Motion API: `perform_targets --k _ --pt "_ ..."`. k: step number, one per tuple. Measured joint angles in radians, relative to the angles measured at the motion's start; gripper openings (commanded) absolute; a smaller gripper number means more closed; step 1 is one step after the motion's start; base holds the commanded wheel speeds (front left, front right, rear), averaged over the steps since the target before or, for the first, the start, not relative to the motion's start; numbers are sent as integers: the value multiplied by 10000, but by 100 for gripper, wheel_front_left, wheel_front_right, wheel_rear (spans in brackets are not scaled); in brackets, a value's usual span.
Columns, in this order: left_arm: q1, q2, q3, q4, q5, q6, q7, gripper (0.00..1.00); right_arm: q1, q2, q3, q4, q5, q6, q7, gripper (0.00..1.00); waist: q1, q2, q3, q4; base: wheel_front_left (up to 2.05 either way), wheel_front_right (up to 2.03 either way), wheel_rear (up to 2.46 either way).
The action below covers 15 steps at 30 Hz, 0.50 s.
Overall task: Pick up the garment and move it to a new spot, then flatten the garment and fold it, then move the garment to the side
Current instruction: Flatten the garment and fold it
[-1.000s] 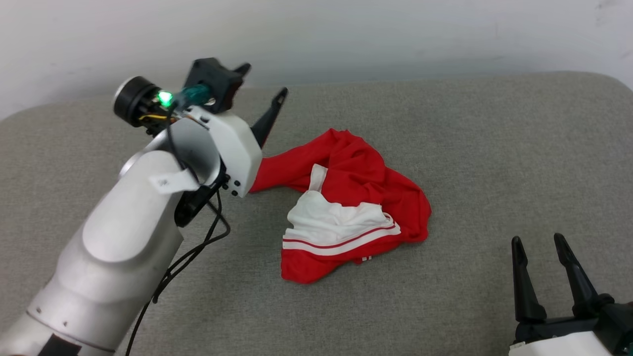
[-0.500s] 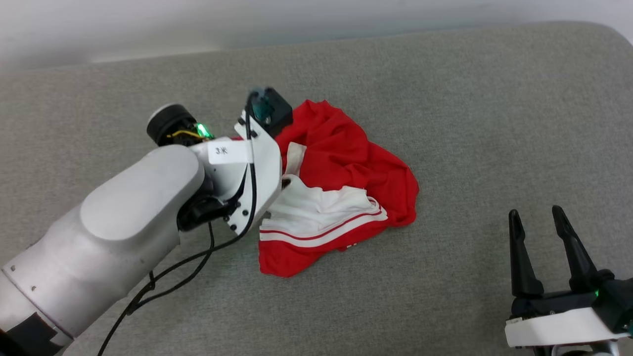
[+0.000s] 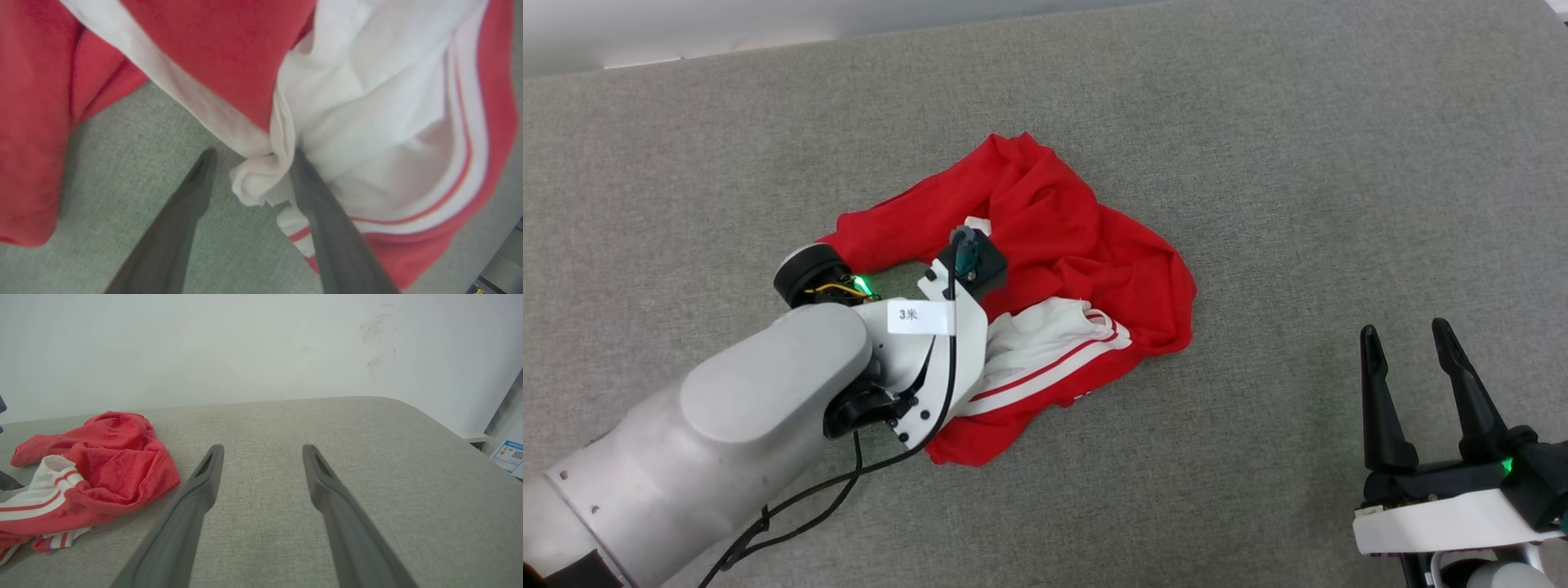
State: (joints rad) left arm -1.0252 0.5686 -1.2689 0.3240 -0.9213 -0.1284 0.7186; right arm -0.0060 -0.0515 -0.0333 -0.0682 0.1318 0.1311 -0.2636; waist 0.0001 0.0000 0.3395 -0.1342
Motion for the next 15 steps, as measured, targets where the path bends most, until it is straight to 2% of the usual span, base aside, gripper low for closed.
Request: perform_targets --k 3,7,15 --pt "70 -10 -27 -174 280 -6 -130 0 -66 2 -36 35 2 0 0 100 0 0 -34 56 0 0 0" --pt "-64 29 -134 -113 311 -8 -859 0 -58 2 -111 75 0 0 0 100 0 0 -245 177 0 0 0" --pt "-1196 403 -94 516 821 -8 -3302 0 226 2 -198 125 8 0 0 100 0 0 -914 568 0 0 0"
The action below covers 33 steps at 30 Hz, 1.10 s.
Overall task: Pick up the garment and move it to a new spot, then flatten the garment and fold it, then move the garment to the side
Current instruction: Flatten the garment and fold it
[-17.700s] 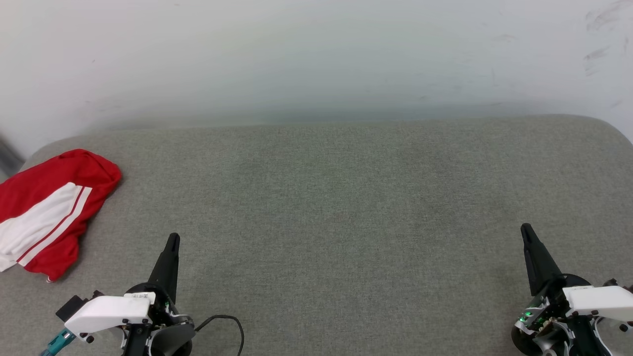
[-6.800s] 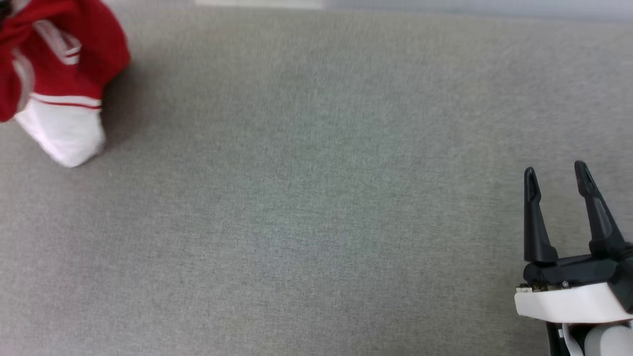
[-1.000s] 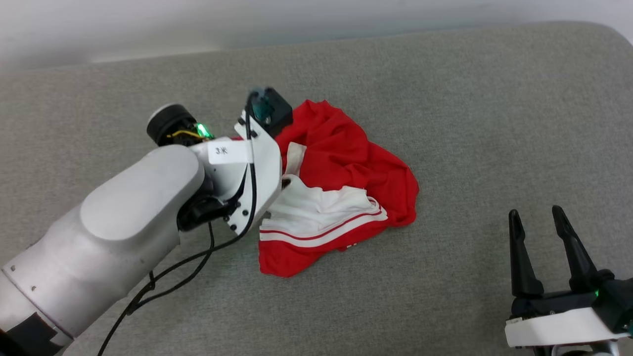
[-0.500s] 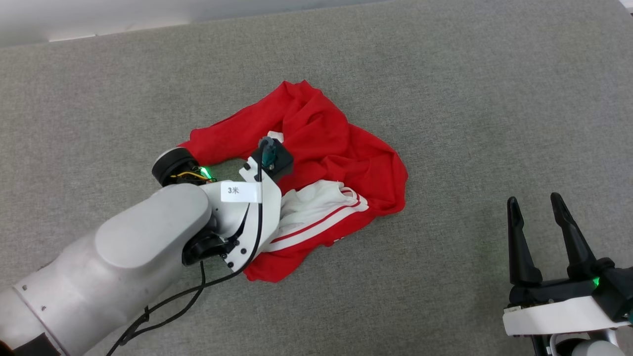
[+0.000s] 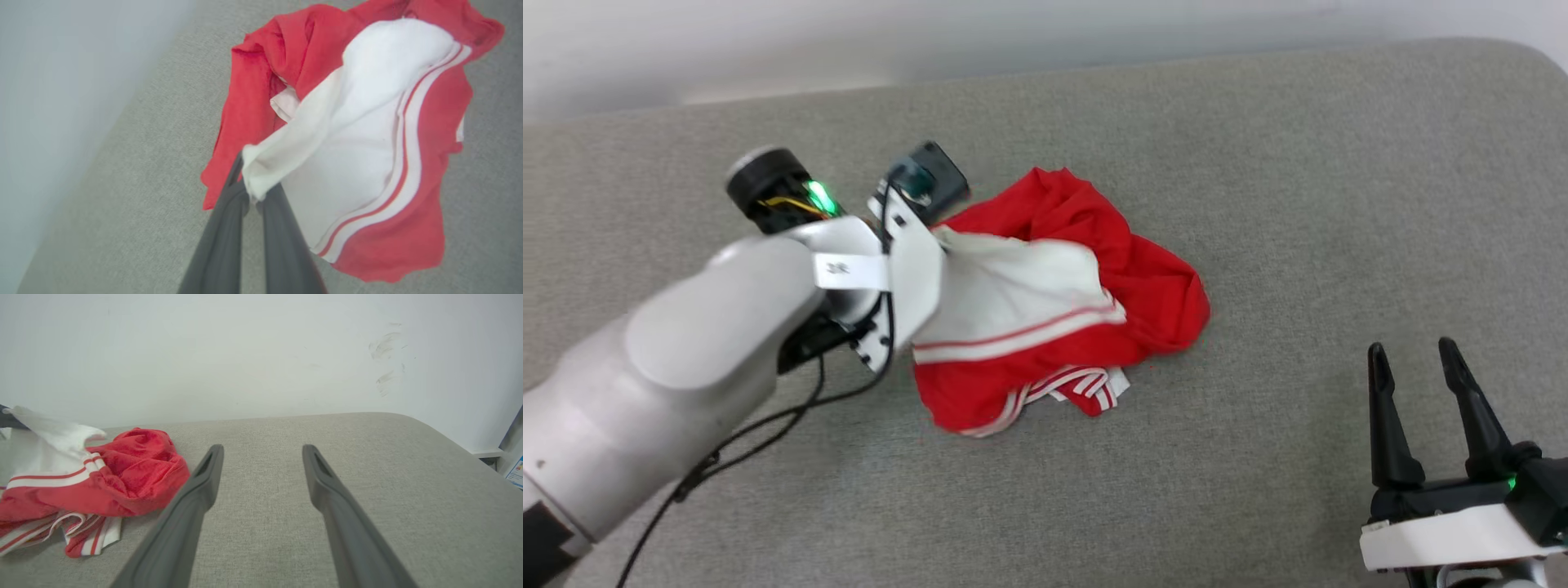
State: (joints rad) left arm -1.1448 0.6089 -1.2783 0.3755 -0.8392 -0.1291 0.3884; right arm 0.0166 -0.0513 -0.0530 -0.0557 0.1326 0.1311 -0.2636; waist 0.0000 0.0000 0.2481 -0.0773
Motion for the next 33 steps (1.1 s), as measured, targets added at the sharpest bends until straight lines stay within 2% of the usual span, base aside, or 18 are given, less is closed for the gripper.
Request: perform_targets --k 8,15,21,27,30,33 --pt "-497 495 387 297 178 29 -1638 0 467 0 -132 19 2 0 0 100 -1 0 -720 455 0 0 0" --pt "151 184 278 -673 190 136 -1822 0 804 2 -207 35 4 0 0 100 -1 0 -1330 750 0 0 0" --pt "1780 -884 50 -1373 370 134 -1710 0 925 0 -245 46 -4 0 0 100 -2 0 -1642 754 0 0 0" --pt "3904 -2245 -31 -1091 1051 40 -924 0 1026 0 -268 15 -36 0 0 100 -2 0 -1552 512 0 0 0" --pt "4886 -2661 -40 -951 1647 13 -380 0 1002 0 -314 4 -79 0 0 100 -2 0 -1365 344 0 0 0" --pt "5509 -2823 -36 -1074 1969 12 -36 0 881 0 -407 8 -88 0 0 100 -2 0 -1158 187 0 0 0"
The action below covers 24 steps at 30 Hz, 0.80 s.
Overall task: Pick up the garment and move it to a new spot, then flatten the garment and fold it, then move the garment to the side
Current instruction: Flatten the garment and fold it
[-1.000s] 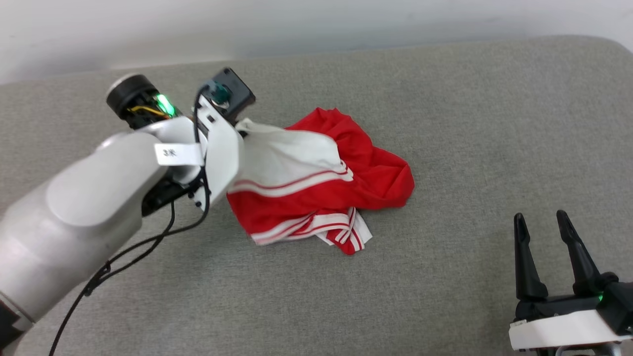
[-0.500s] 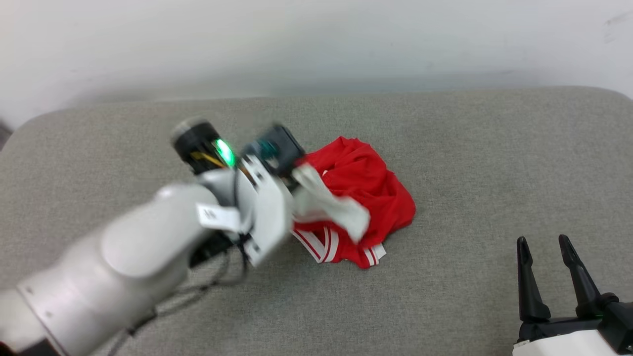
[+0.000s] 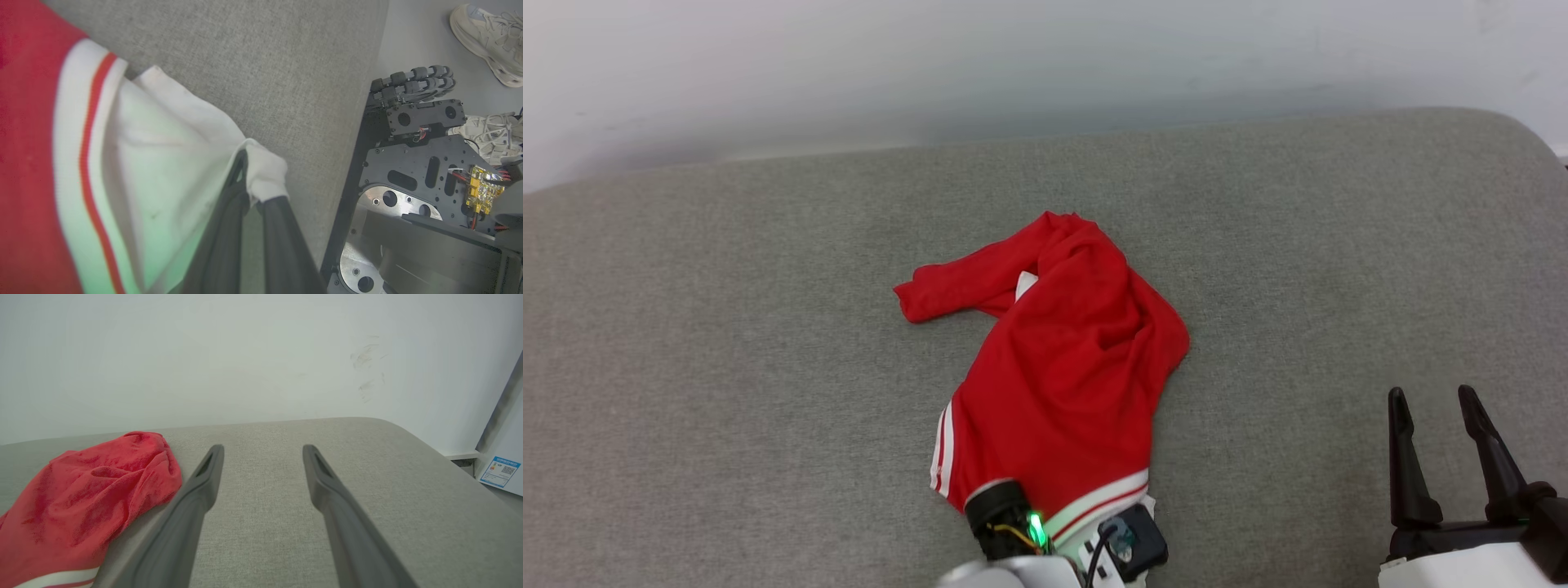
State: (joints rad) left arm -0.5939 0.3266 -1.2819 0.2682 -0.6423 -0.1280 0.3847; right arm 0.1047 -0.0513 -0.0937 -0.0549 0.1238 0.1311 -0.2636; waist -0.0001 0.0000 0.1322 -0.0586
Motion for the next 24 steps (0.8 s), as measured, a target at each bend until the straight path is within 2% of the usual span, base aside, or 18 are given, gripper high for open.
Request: perform_targets --k 5,6,7,11,14,16,24 --pt "425 -48 0 44 127 0 -81 0 -26 0 -48 48 0 0 0 100 1 0 128 -121 0 0 0" --pt "397 -48 -4 163 127 -8 -314 6 -27 0 -46 61 0 0 0 100 1 0 86 -106 0 0 0" --pt "336 -48 -12 265 130 -10 -648 100 -26 -2 -46 63 0 0 0 100 0 0 30 -82 0 0 0" --pt "-113 -115 314 550 303 33 -2242 100 27 -2 -46 33 -21 0 0 100 0 0 -302 33 0 0 0" --pt "-149 -167 769 295 426 447 -3271 100 177 0 -8 -88 -144 0 0 100 0 0 -614 157 0 0 0" --pt "-146 -86 1154 -6 545 949 -3883 100 189 0 6 -224 -303 0 0 100 0 0 -810 261 0 0 0" --pt "403 1103 2851 -819 972 3289 -5923 100 -374 -165 418 -1028 -1103 0 0 100 0 0 -1235 790 0 0 0"
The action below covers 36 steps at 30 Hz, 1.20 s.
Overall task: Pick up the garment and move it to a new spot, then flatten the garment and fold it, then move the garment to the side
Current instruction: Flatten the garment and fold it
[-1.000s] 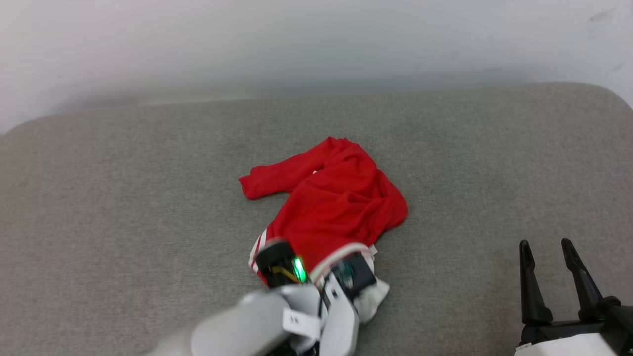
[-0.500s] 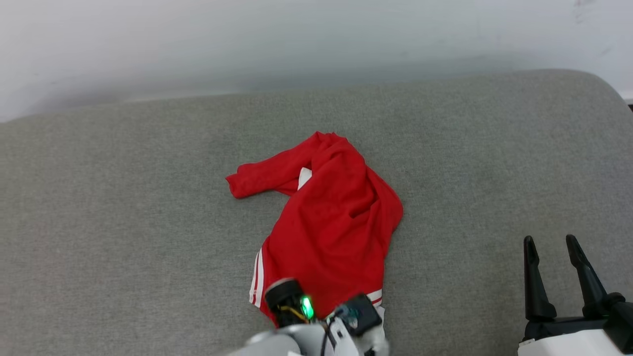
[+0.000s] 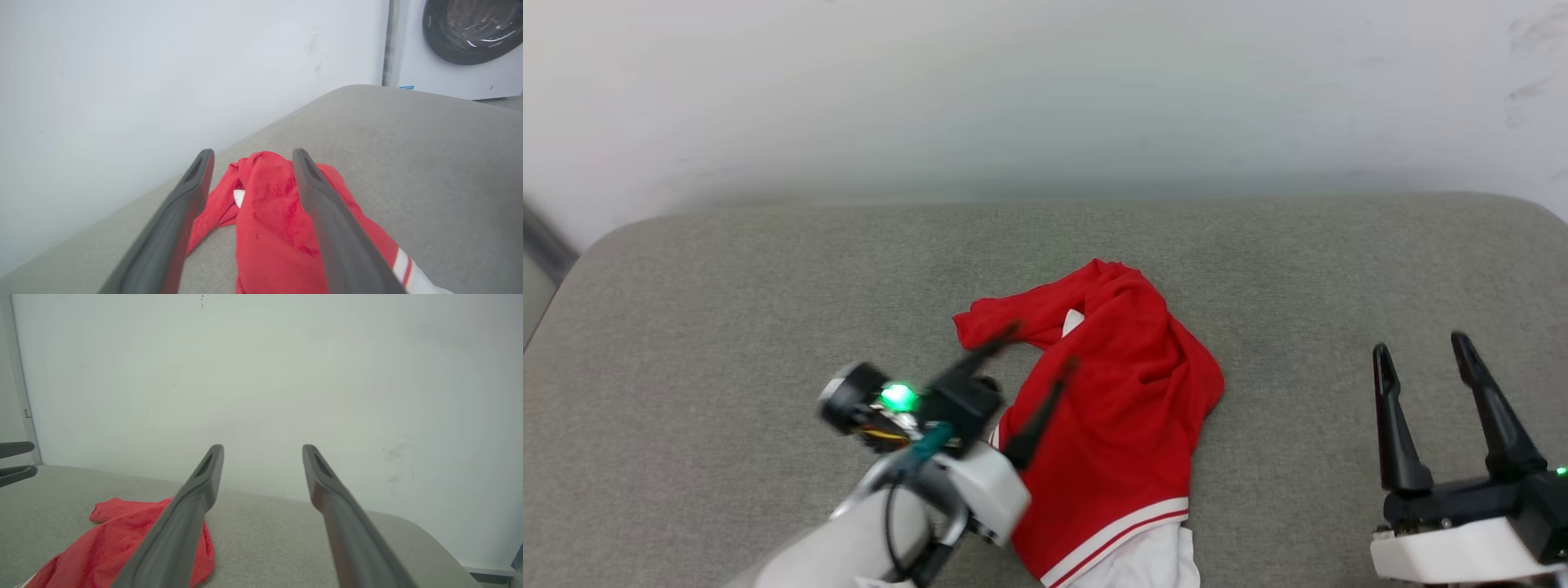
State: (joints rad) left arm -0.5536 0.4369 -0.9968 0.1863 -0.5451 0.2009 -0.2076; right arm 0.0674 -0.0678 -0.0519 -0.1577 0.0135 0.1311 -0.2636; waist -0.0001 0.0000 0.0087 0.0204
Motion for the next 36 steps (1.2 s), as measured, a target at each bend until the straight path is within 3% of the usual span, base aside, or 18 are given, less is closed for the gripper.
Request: perform_targets --k 4,8,14,17,23,29,36 --pt "722 568 1099 -322 75 1243 -464 100 -553 -736 537 -155 -79 0 0 100 0 0 -48 175 0 0 0" --pt "1650 717 2303 -984 456 2136 -525 100 -995 -1553 1277 -15 -73 0 0 100 0 0 -33 321 0 0 0" --pt "3397 339 4305 -1910 1329 2658 -552 100 -1544 -2888 2911 811 324 0 313 100 0 0 131 480 0 0 0" --pt "4067 -48 5244 -2165 1820 2637 -552 100 -1993 -3685 4238 989 1087 0 1666 100 0 0 272 525 0 0 0" --pt "4915 -924 6587 -2282 2610 2034 -554 100 -3242 -5264 6734 529 2897 0 5089 100 2 0 588 569 0 0 0" --pt "5057 -1680 7369 -2142 3235 1197 -554 100 -4387 -5954 8765 305 4625 0 8092 100 1 0 998 652 0 0 0" --pt "4729 -2401 7990 -2071 3841 428 -554 100 -5925 -6125 10826 922 5093 0 9237 100 2 0 1767 870 0 0 0"
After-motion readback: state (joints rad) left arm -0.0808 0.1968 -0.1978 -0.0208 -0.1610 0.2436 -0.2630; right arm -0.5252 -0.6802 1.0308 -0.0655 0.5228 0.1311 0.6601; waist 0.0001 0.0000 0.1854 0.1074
